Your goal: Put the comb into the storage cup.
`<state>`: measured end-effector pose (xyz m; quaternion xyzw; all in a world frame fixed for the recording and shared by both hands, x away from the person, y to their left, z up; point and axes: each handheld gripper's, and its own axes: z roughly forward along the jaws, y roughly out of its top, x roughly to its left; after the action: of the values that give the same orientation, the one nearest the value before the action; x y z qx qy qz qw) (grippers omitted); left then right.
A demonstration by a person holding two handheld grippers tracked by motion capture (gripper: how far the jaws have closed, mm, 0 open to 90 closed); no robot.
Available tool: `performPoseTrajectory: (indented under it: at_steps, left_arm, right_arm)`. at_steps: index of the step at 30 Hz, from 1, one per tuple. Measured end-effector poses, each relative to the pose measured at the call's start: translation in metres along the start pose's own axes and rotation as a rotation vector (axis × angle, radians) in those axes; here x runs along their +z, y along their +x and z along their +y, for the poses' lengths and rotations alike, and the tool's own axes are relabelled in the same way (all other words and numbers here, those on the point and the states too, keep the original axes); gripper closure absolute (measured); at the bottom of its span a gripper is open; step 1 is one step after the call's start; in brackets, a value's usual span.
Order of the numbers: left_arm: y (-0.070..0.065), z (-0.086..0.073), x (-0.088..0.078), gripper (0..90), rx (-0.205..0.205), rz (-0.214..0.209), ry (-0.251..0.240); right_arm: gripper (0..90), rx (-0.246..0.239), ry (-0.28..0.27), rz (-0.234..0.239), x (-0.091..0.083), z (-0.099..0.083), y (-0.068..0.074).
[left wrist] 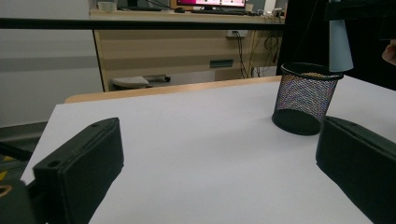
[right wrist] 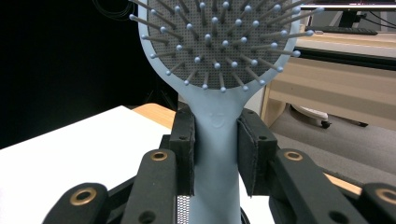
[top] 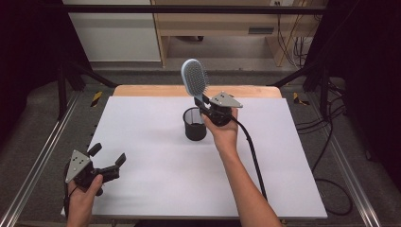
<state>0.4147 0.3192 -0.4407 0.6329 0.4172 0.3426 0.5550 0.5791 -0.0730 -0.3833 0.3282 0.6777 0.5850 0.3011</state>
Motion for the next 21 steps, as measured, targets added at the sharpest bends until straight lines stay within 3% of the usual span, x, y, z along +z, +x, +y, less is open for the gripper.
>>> performPoseTrajectory:
  at_steps: [21]
  left_arm:
    - [0.0002,-0.0007,-0.0003,0.9,-0.007,-0.002,0.000]
  right_arm:
    - [69.9,0.028,-0.039,0.004,0.0078,-0.0032,0.0017]
